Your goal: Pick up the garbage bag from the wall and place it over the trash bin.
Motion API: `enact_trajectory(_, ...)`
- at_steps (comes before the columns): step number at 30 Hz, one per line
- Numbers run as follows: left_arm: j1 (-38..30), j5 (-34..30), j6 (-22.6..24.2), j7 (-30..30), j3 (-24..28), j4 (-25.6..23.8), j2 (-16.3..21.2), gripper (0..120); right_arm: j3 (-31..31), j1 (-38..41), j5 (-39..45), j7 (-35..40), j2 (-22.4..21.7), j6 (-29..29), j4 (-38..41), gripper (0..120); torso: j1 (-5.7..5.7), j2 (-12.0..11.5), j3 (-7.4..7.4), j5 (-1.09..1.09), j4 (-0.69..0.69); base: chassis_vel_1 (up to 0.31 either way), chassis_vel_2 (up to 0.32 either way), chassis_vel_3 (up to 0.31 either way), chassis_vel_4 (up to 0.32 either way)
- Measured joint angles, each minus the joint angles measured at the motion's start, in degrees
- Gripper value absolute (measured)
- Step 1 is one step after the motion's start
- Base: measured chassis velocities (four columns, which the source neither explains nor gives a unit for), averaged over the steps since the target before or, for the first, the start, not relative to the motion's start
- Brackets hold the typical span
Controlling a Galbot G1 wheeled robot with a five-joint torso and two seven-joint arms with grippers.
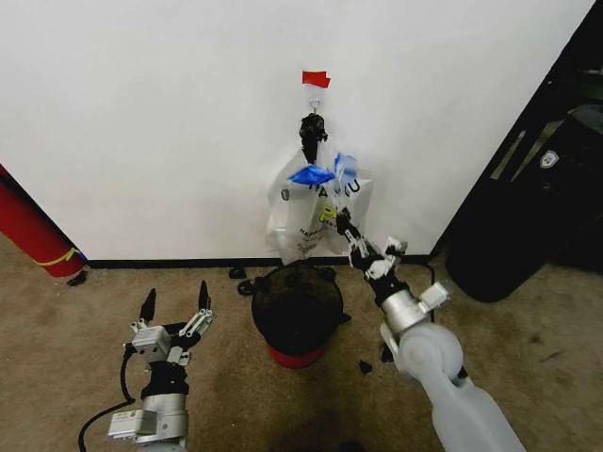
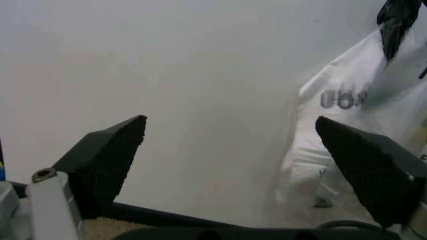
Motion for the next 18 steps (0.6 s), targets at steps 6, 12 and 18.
enact_trajectory(6,-1.11,-0.46,0.08,0.1,0.83,0.72,0.67,100,1.71,-8.27,-7.53,-1.5,-0.35,3.22,3.17,0,0.0,0.0,0.0,0.0,0.01,0.0,0.0,0.0,0.0)
enact_trajectory(12,-1.97,-1.11,0.12,0.22,1.44,1.07,1.32,100,2.16,-14.19,-12.6,-1.58,0.42,5.79,5.33,0,0.0,0.0,0.0,0.0,0.01,0.0,0.0,0.0,0.0)
enact_trajectory(18,-2.71,-1.55,0.23,0.31,2.3,1.12,2.01,100,2.41,-20.06,-17.95,-1.69,0.81,9.43,6.32,0,0.0,0.0,0.0,0.0,0.01,0.0,0.0,0.0,0.0)
